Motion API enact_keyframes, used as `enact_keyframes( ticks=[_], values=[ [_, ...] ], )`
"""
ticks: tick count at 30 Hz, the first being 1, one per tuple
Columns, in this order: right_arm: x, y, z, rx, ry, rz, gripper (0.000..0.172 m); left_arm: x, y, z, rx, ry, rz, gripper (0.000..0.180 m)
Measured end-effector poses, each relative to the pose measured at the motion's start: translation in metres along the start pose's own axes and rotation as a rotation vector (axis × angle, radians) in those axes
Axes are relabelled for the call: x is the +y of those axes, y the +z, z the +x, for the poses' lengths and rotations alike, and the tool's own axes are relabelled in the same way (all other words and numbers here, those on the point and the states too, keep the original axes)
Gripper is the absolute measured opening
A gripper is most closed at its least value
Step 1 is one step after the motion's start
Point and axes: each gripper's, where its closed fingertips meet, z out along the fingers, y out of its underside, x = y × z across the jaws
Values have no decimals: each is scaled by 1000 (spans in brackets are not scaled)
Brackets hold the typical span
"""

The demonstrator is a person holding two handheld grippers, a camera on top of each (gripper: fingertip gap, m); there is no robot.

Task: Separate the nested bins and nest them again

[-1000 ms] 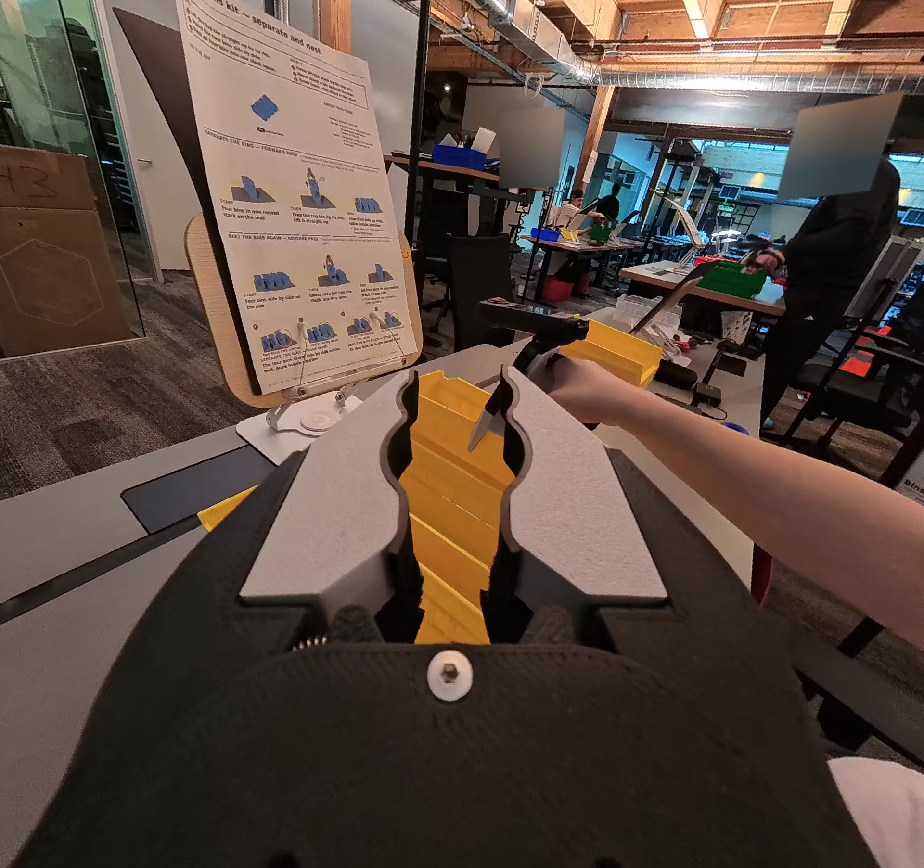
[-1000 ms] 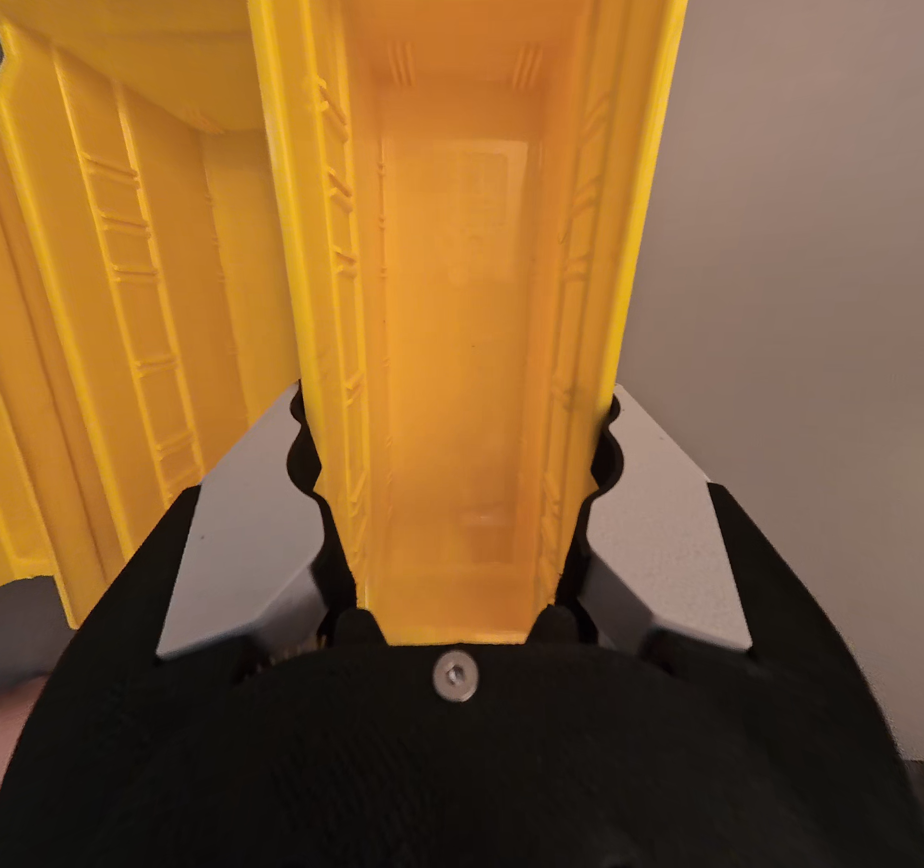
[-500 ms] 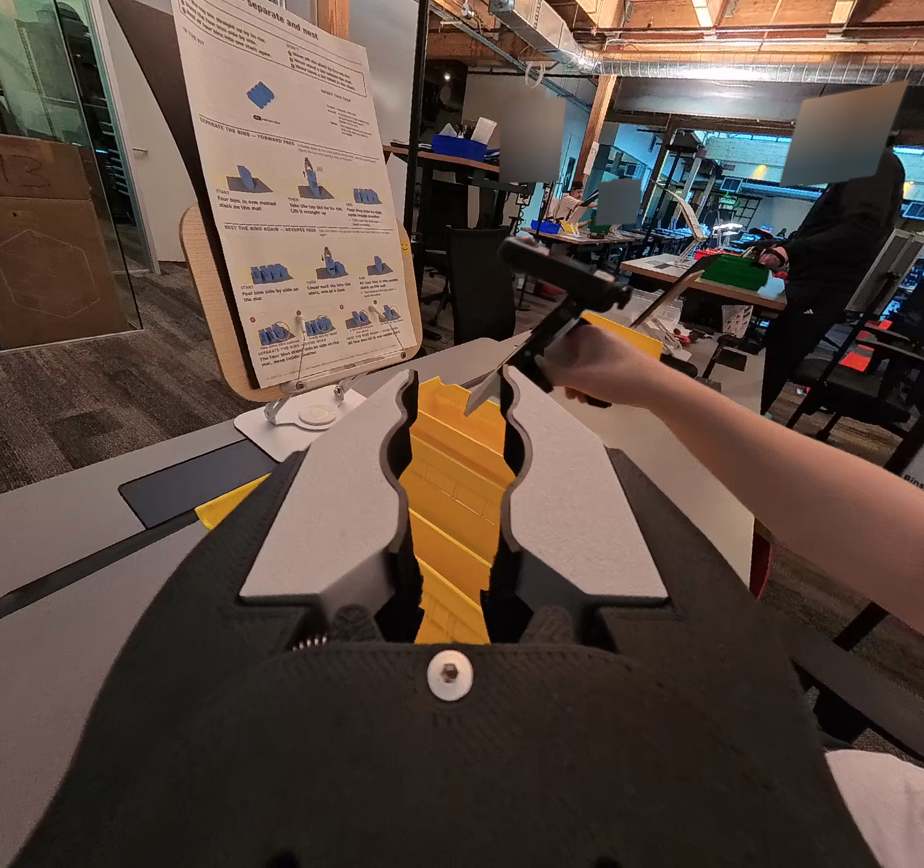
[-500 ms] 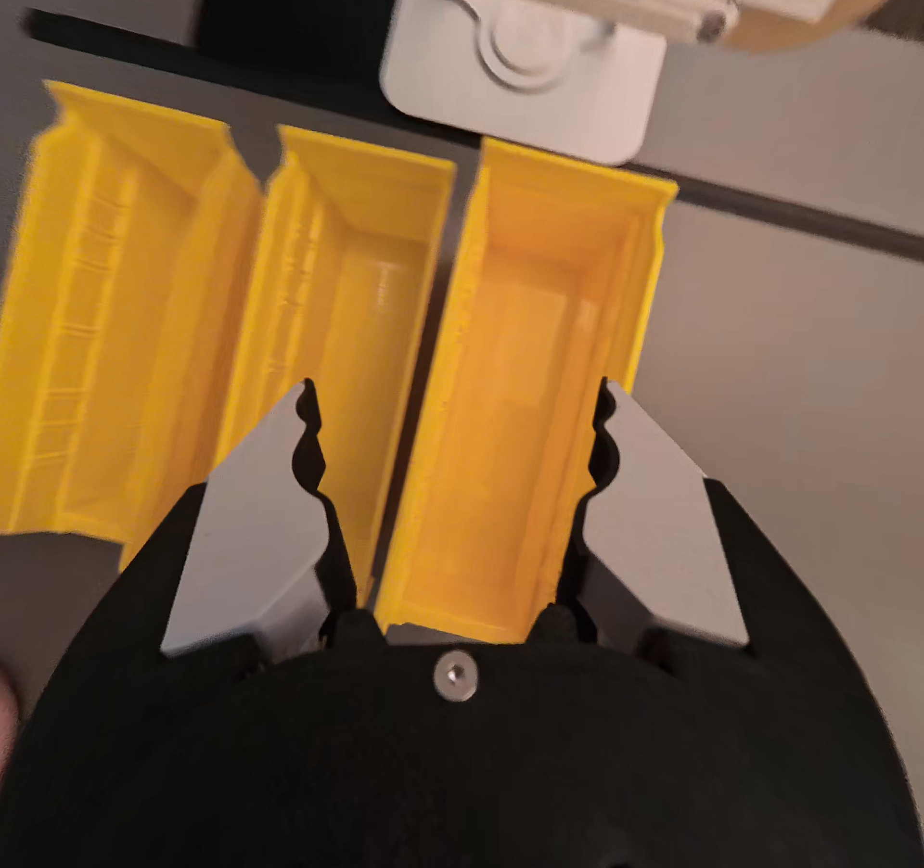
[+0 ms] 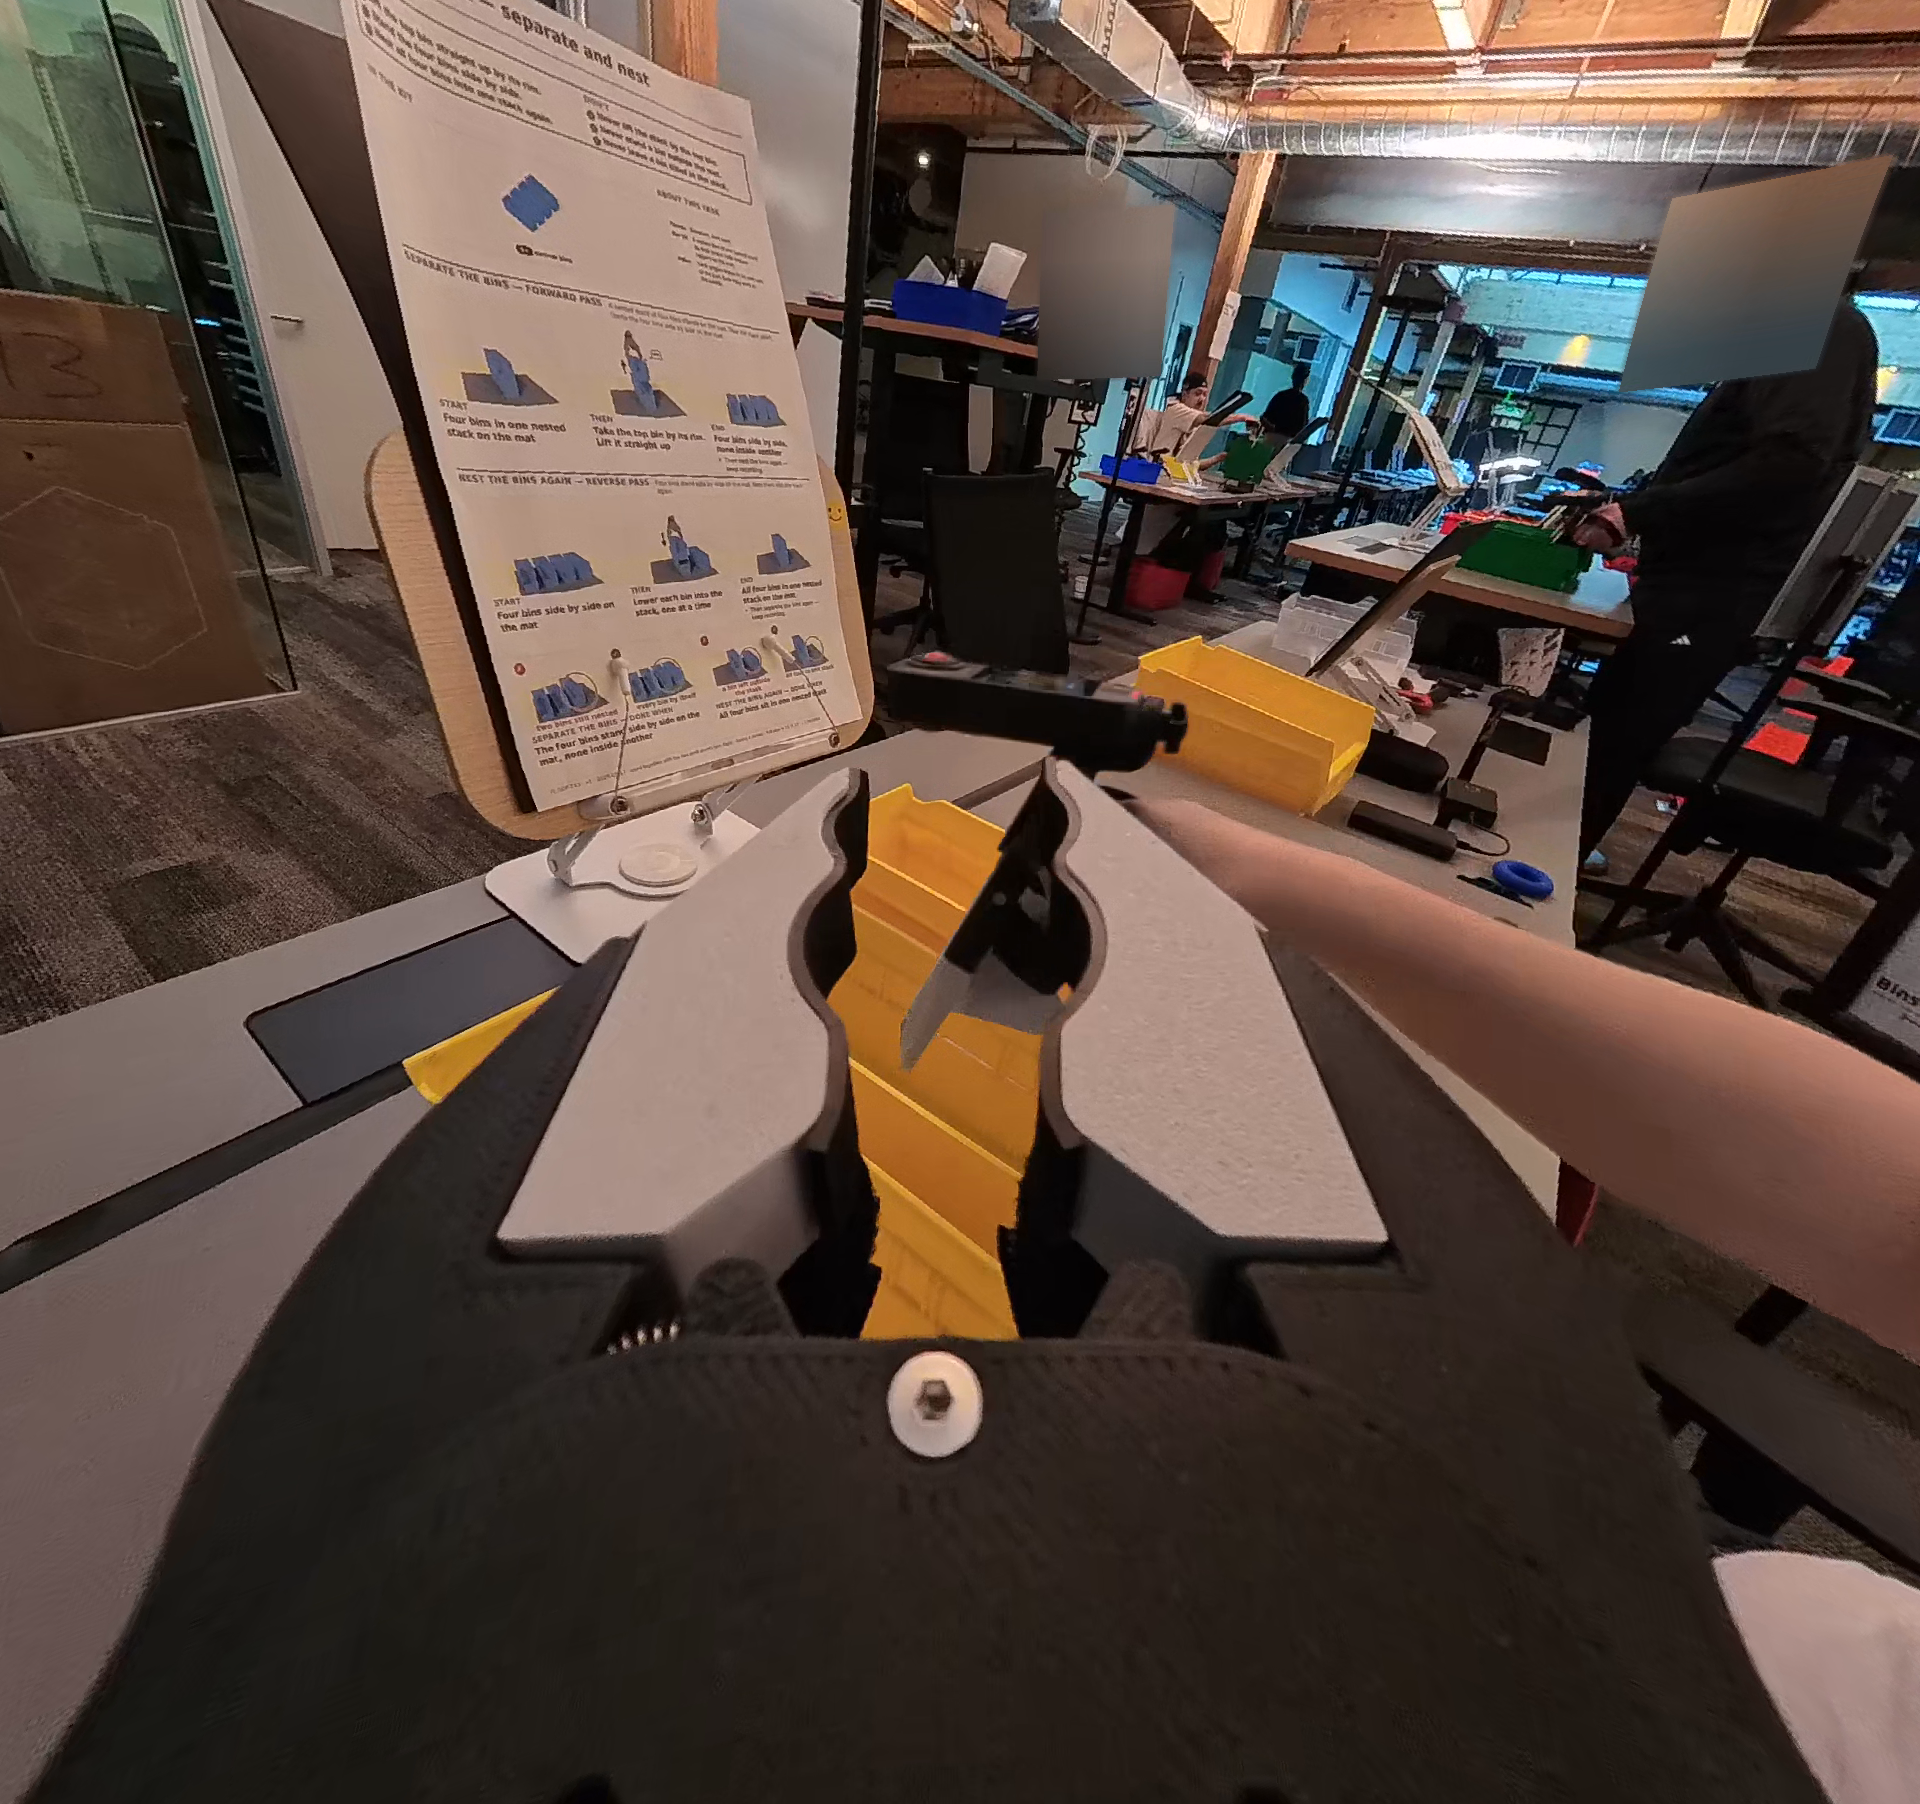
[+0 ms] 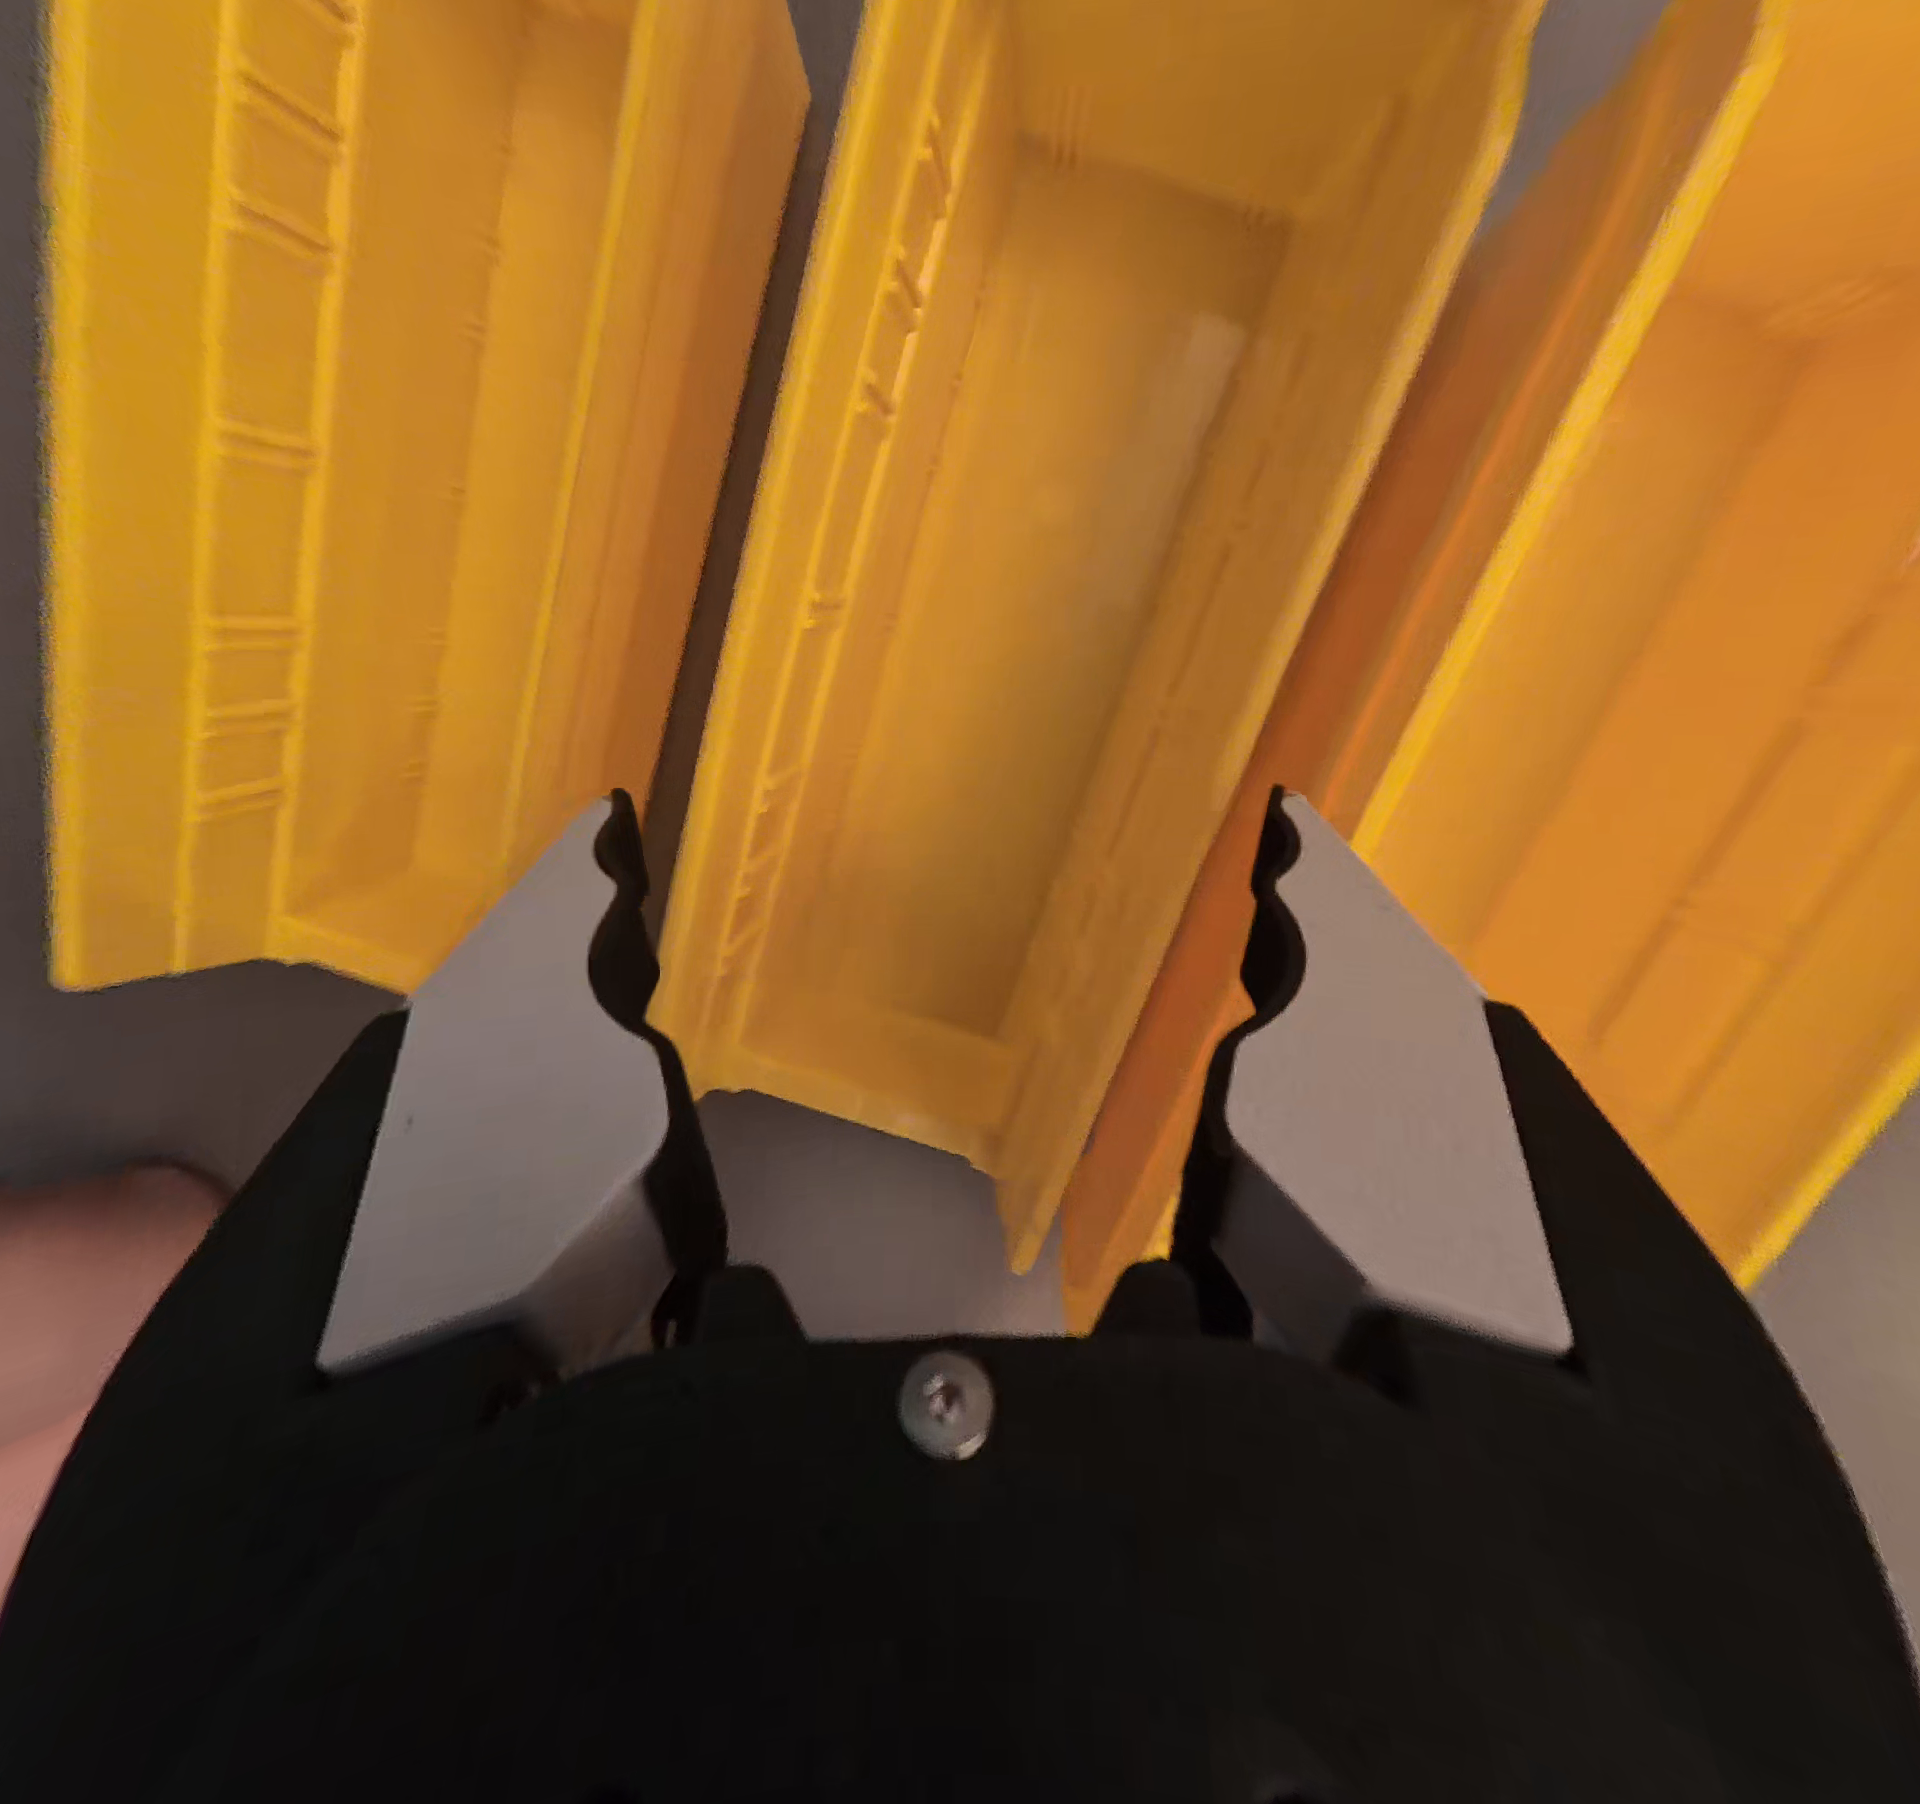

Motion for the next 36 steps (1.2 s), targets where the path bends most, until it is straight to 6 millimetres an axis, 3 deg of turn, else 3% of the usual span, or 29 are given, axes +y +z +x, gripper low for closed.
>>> enact_keyframes(
  ticks=[9, 18, 36],
  values=[
    [0, 19, 3, 9, 66, -79, 116, -2, -5, -4, 5, -20, 14, 32],
    [0, 21, 4, -8, 69, -69, 116, -1, -4, -7, -2, -26, 10, 32],
    [-6, 46, 12, 155, 119, -84, 129, -3, -6, -4, 8, -28, 16, 32]
  ],
)
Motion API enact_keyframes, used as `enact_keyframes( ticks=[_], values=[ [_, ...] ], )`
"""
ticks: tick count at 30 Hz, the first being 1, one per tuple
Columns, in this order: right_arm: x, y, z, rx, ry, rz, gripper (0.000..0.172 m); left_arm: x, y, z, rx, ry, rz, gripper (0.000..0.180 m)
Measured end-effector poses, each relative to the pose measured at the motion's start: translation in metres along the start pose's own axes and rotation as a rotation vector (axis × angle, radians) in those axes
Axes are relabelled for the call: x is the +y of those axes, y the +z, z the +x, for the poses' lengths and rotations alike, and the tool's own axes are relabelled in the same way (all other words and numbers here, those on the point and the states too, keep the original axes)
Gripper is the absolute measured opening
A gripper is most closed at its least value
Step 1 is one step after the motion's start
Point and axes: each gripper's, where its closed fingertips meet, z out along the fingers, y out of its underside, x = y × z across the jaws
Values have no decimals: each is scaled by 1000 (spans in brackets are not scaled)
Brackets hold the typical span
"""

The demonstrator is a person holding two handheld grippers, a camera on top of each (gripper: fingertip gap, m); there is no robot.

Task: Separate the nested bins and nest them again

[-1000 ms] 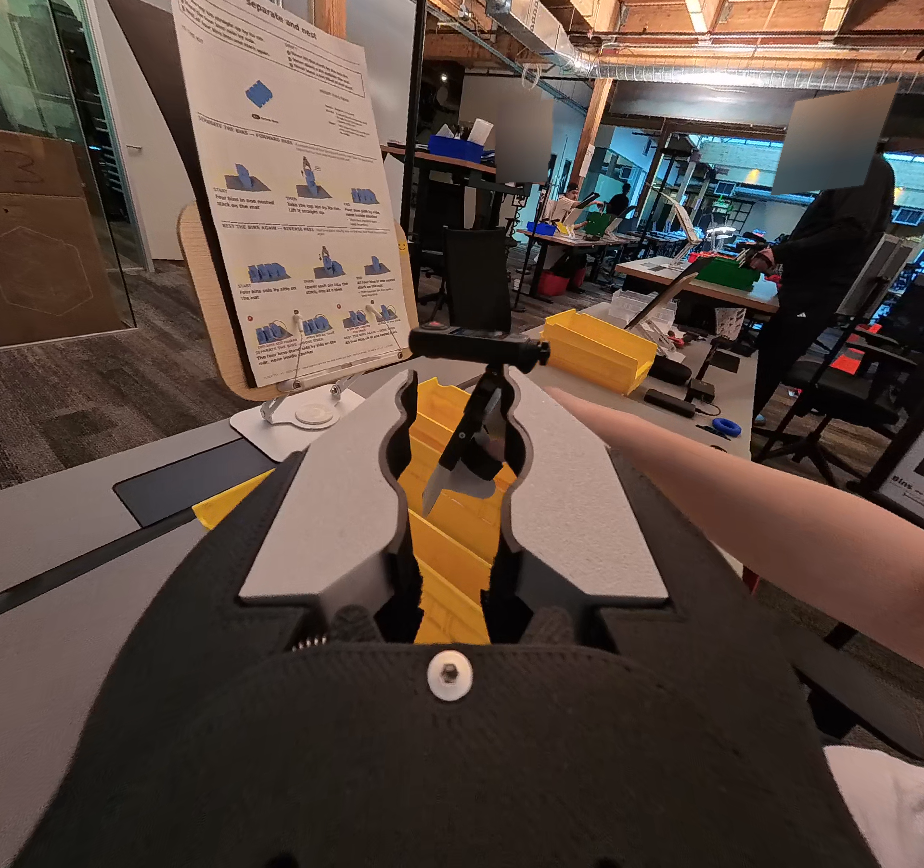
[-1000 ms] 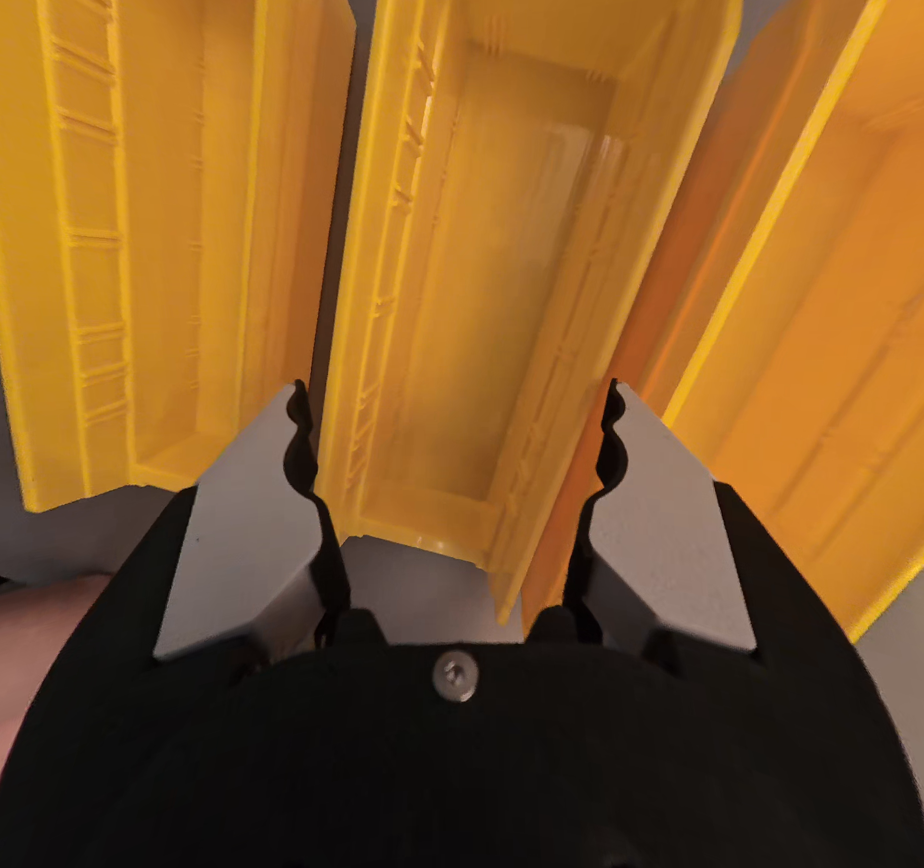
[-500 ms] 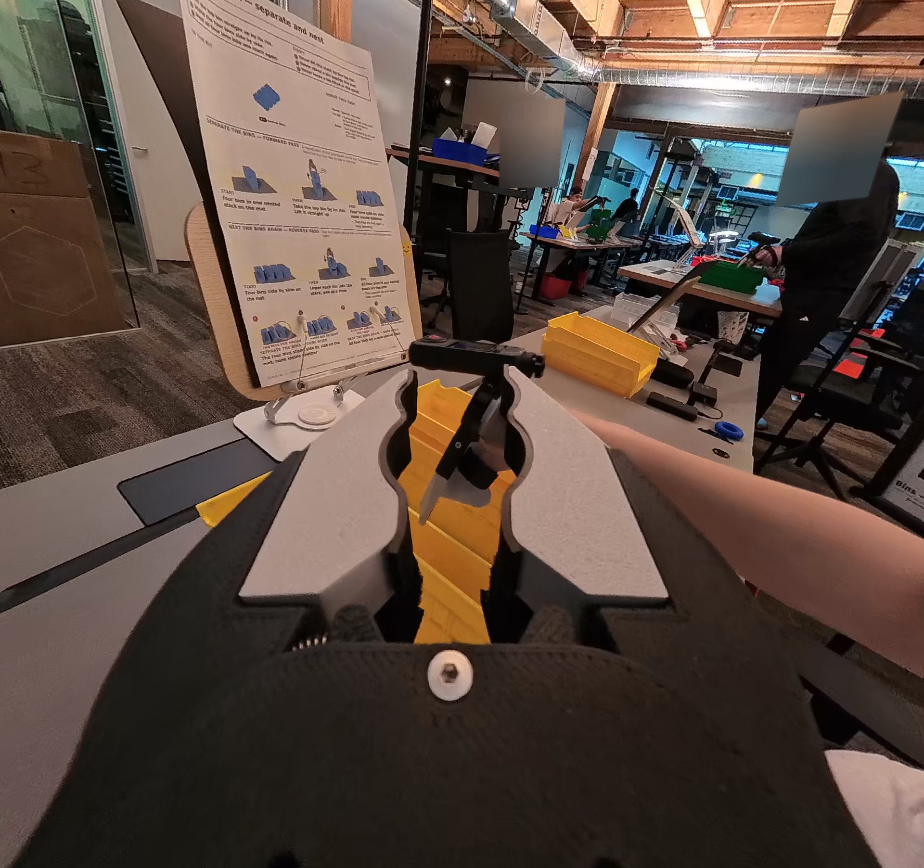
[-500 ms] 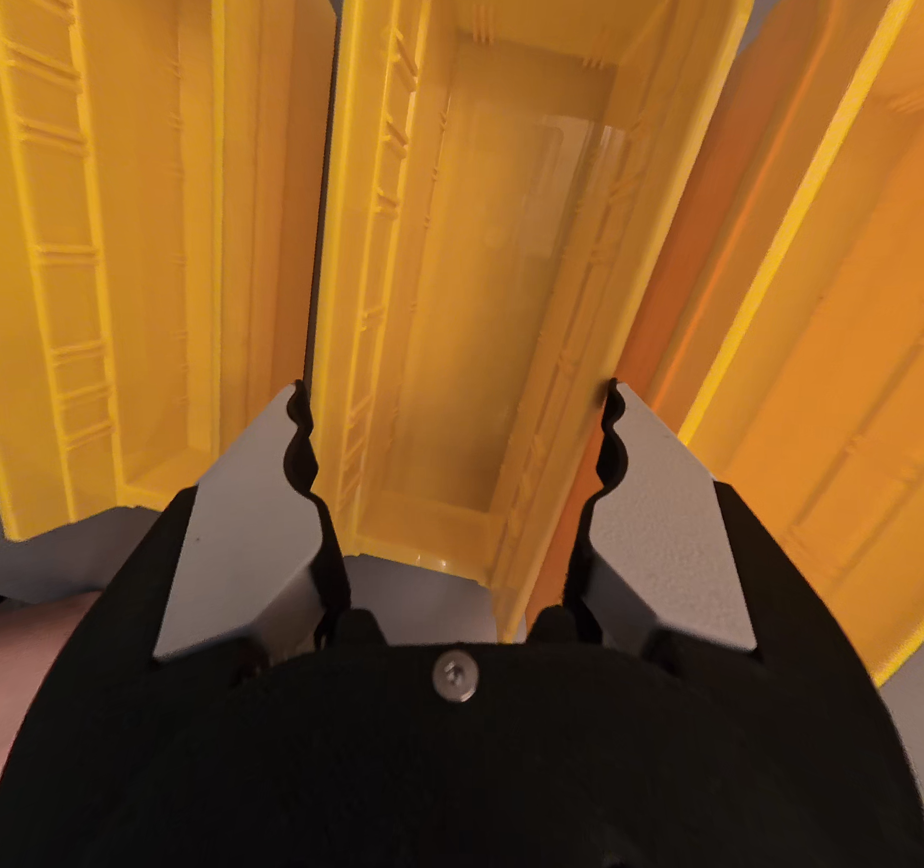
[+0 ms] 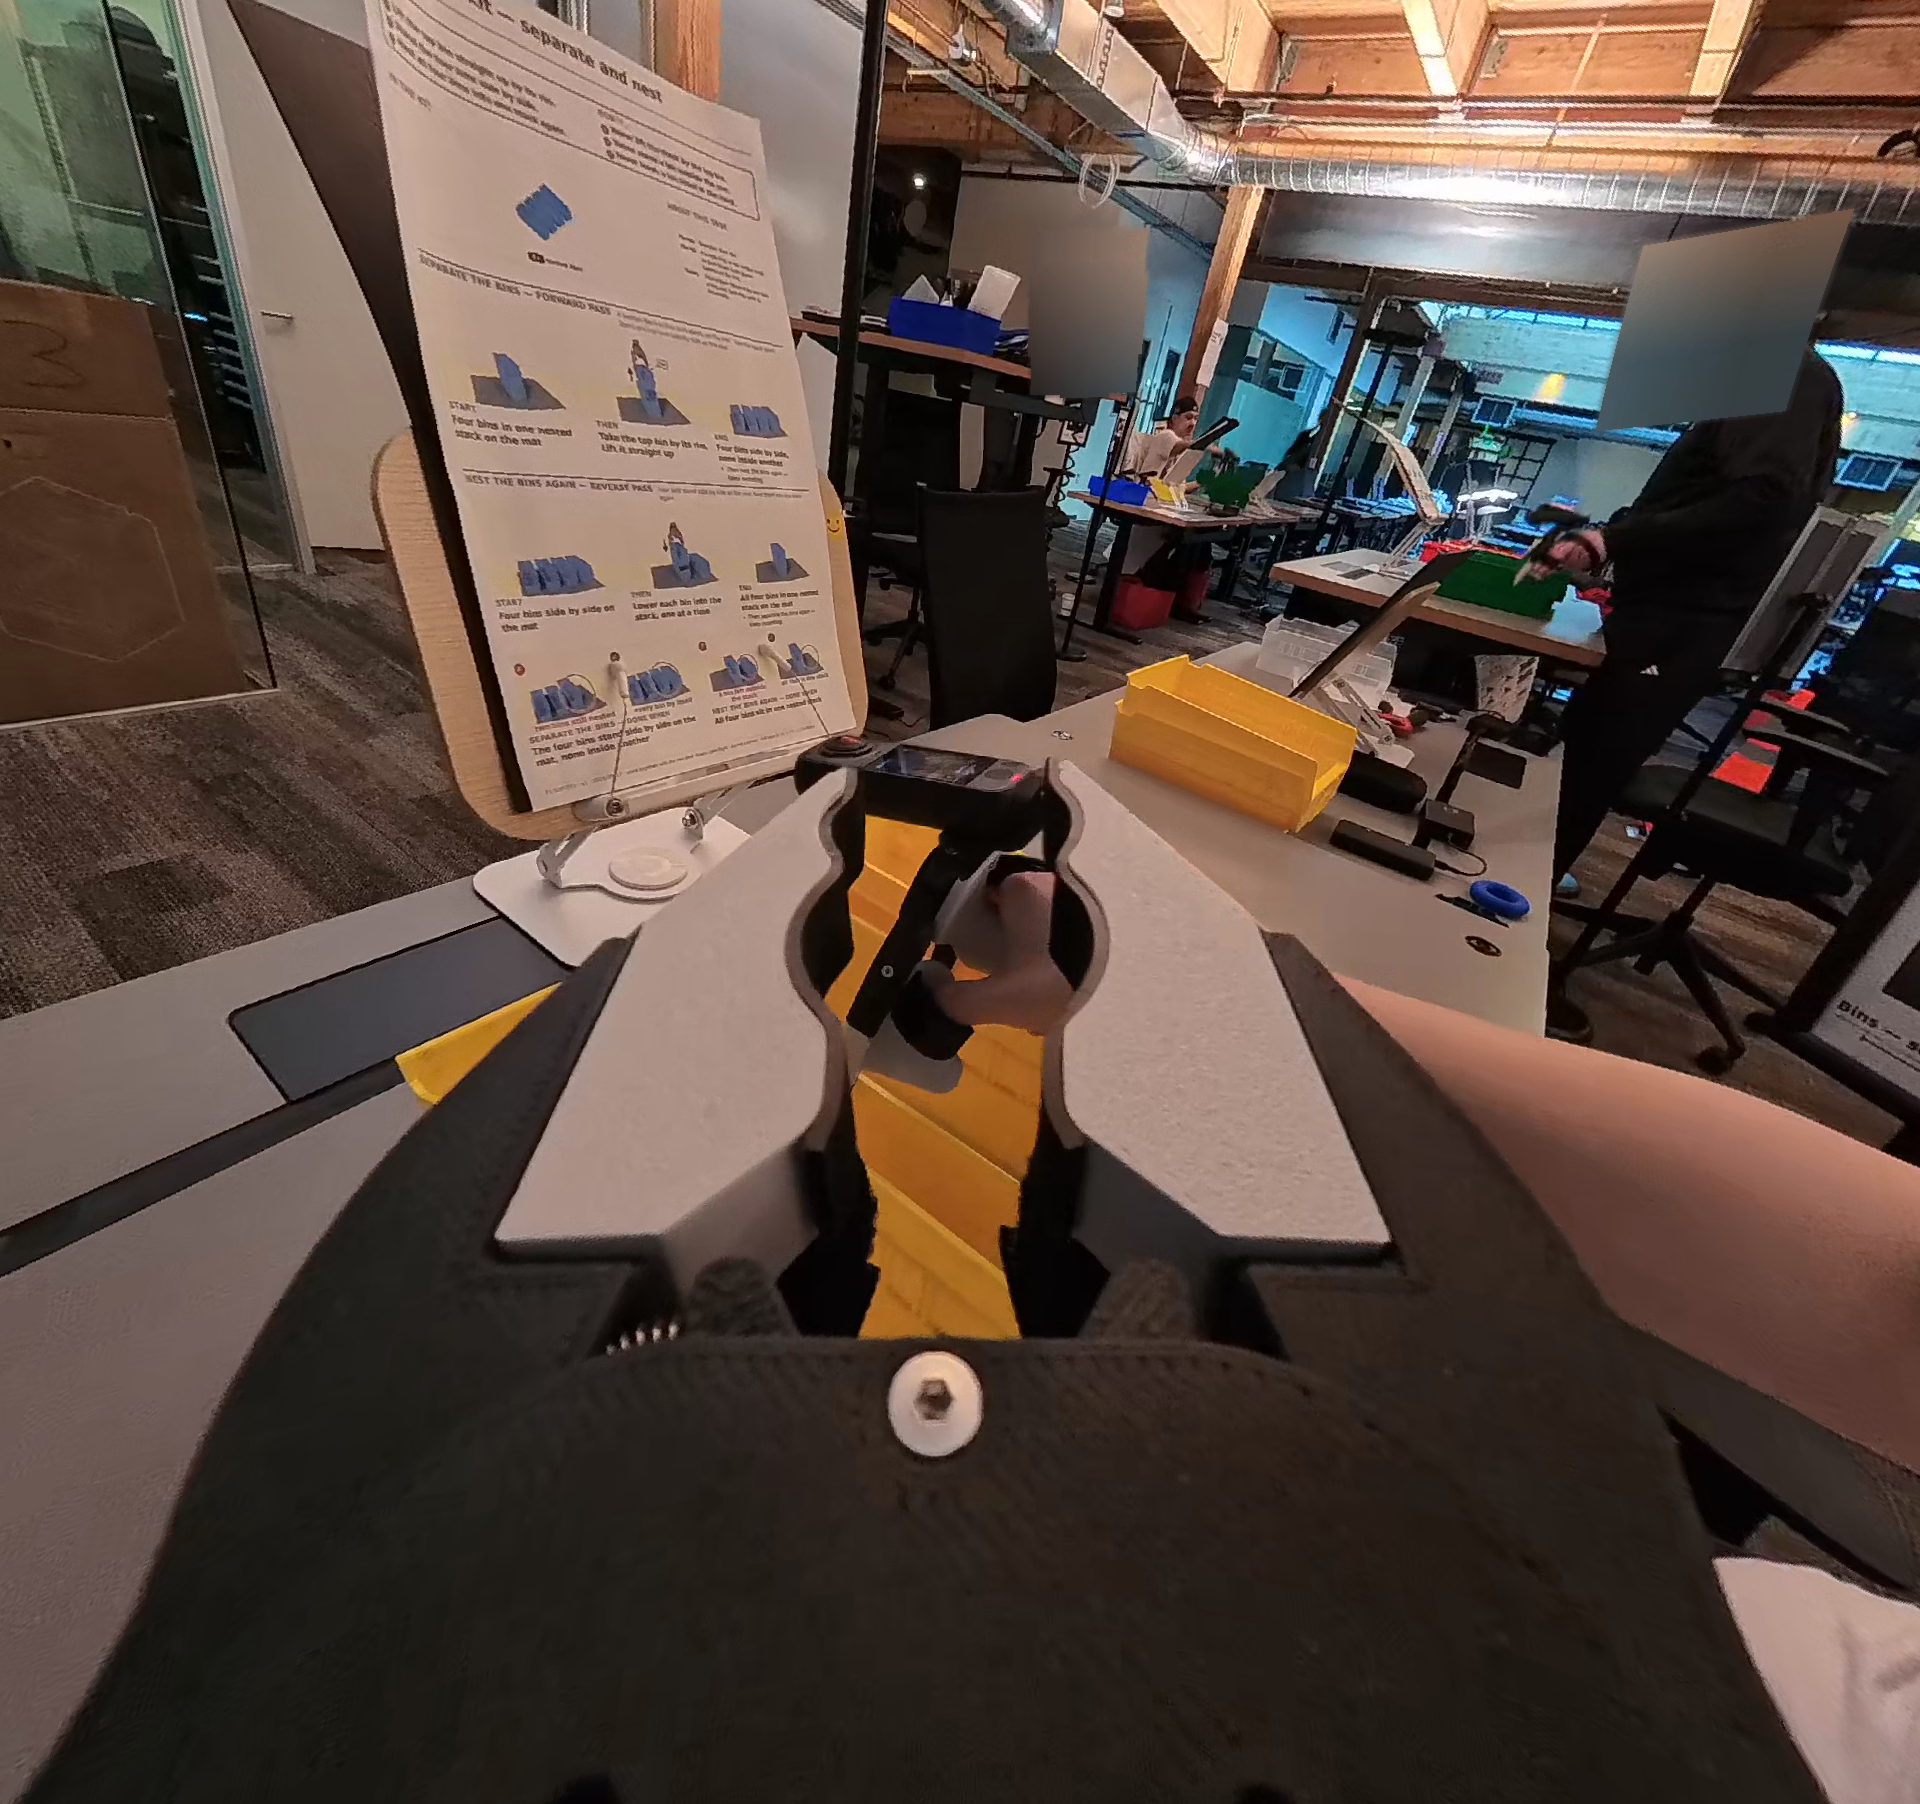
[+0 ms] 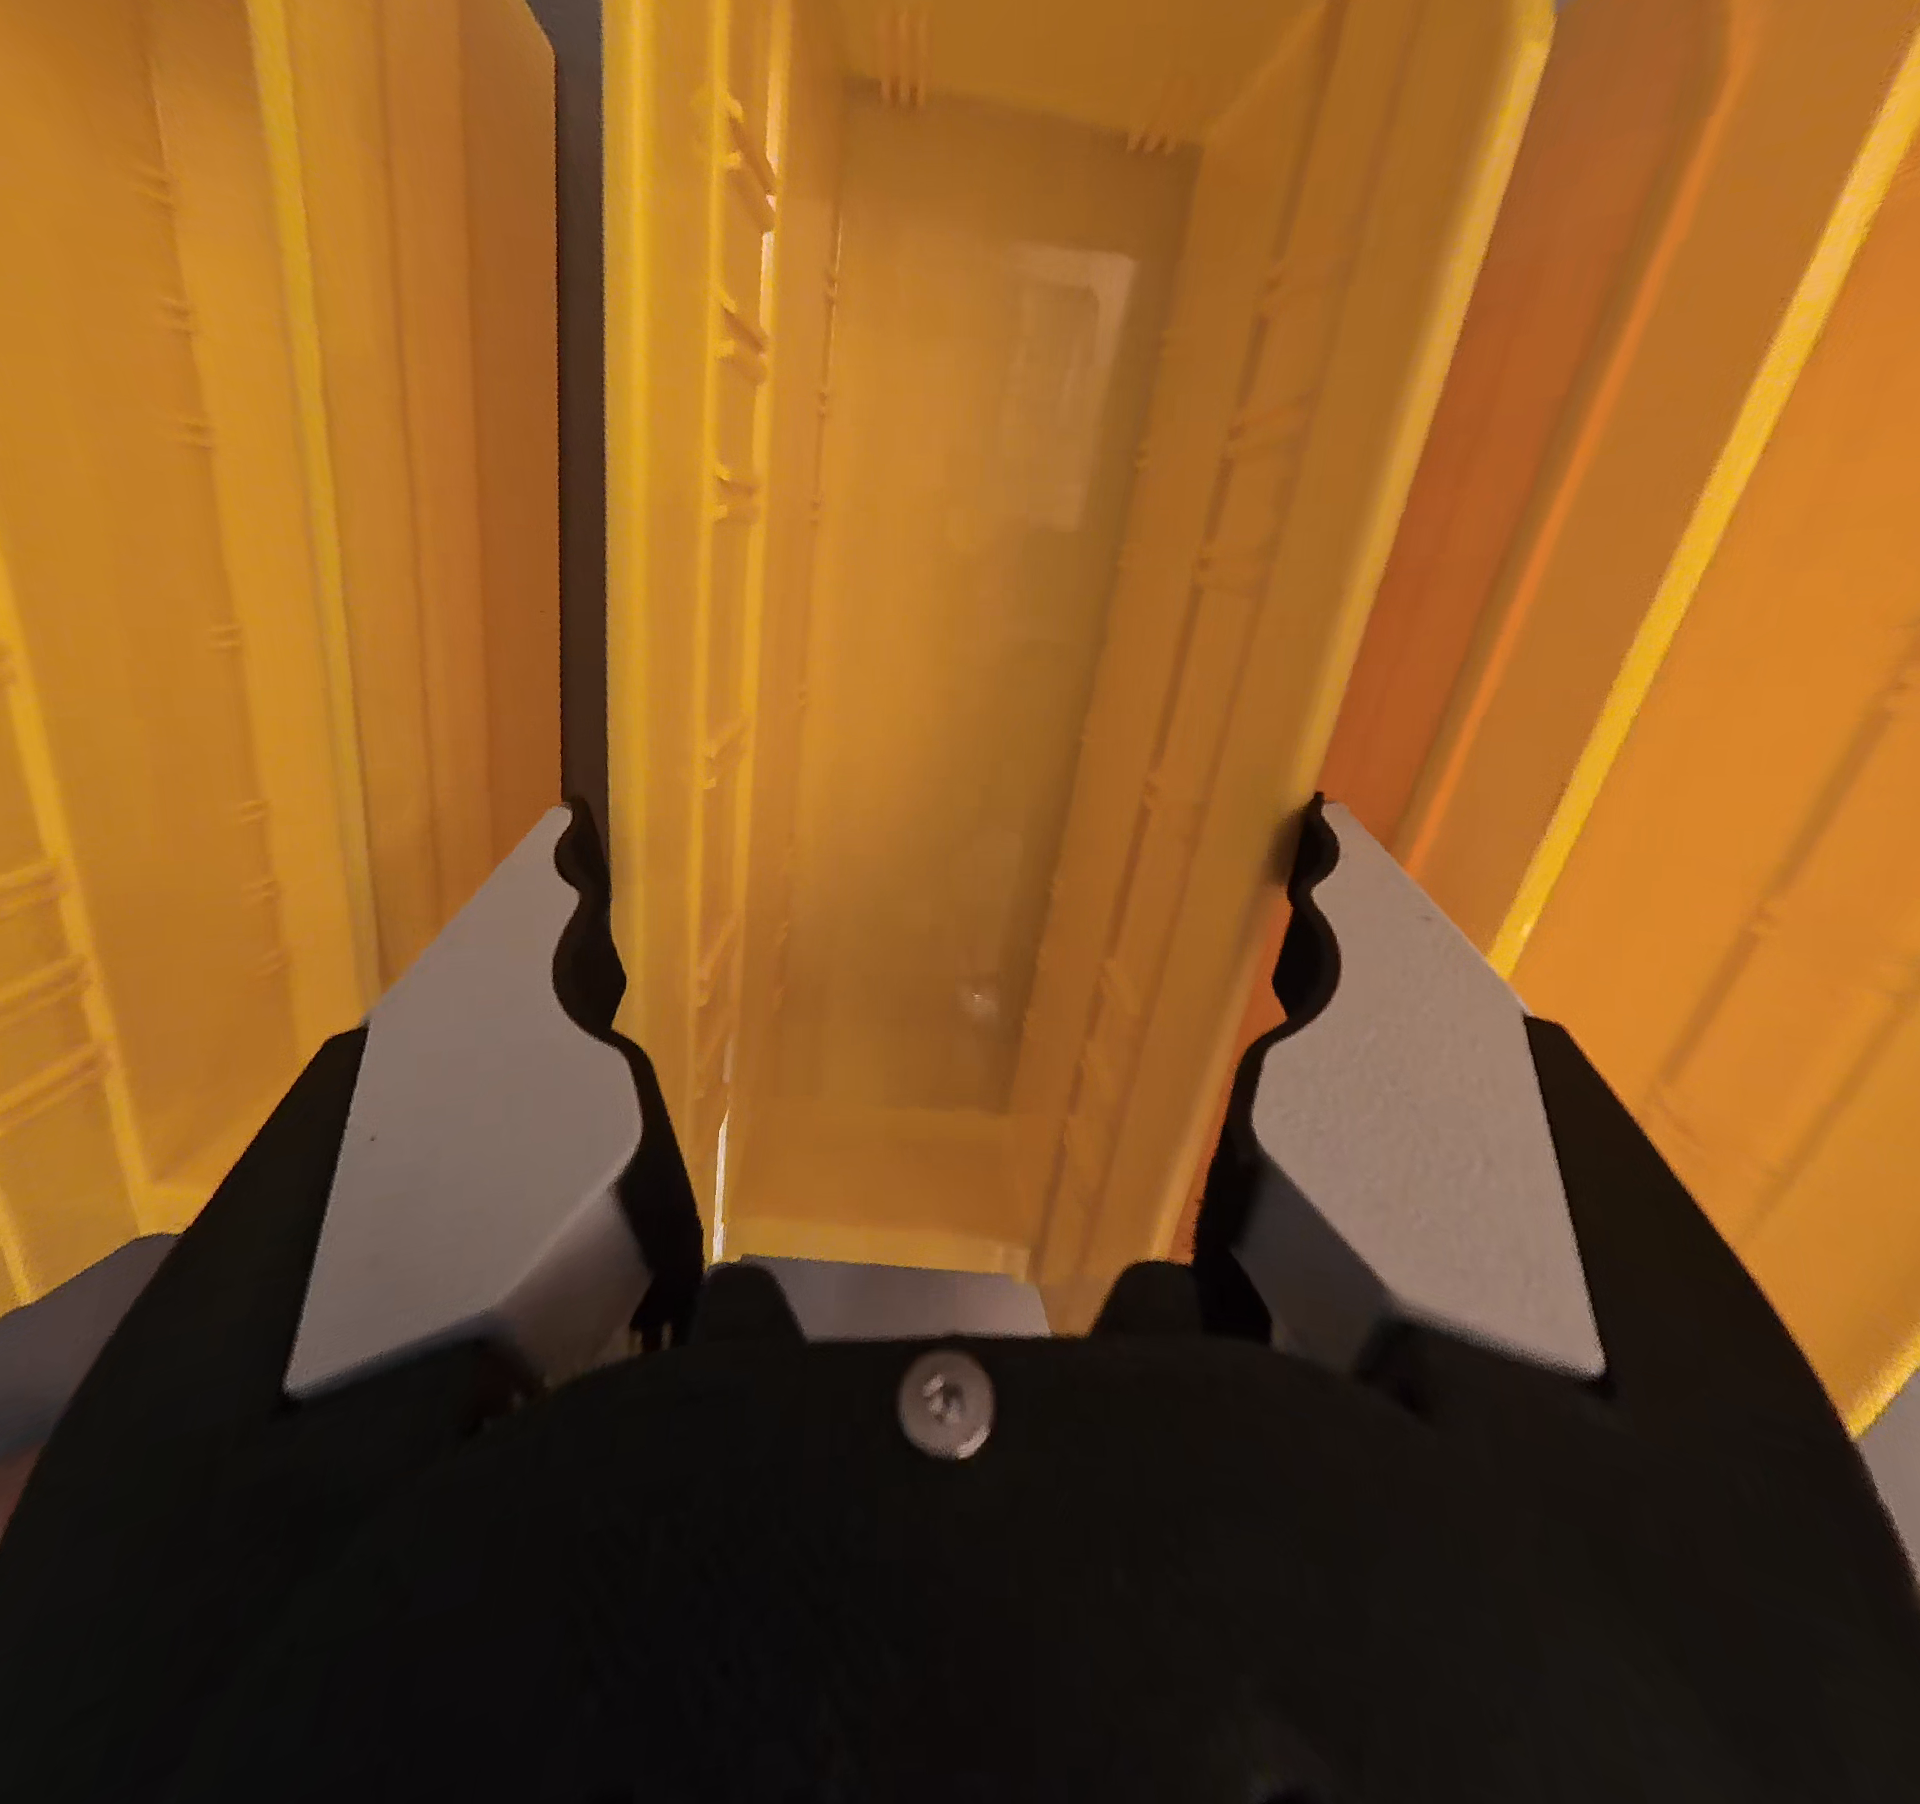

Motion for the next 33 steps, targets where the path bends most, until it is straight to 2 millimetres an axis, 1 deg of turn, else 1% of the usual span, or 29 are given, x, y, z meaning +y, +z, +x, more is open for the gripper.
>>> enact_keyframes(
  ticks=[3, 5, 7, 13, 18, 21, 25, 28, 31, 33],
  values=[
    [0, 5, 0, -1, 6, -12, 132, -2, -3, -1, -1, -1, 8, 32],
    [3, 13, -1, -24, 27, -39, 135, -3, -4, 0, 1, -4, 17, 32],
    [1, 13, -2, -24, 31, -38, 134, -4, -5, 0, 3, -4, 20, 32],
    [-4, 10, -5, -35, 10, -27, 115, -4, -4, 1, 8, -2, 21, 32],
    [-7, 9, -12, -54, 14, -29, 110, -4, -3, 2, 11, 0, 19, 32],
    [-9, 5, -12, -76, 34, -32, 108, -4, -3, 2, 13, -3, 18, 33],
    [-11, -5, -7, -77, 37, -35, 107, -3, -2, 2, 14, -4, 16, 33],
    [-12, -18, -5, -96, 41, -37, 107, -3, -2, 2, 13, -4, 18, 32],
    [-15, -38, -6, -133, 35, -33, 107, -3, -2, 2, 11, -3, 16, 32],
    [-20, -56, -7, -167, 34, -18, 108, -3, -2, 2, 10, -1, 18, 33]
  ],
)
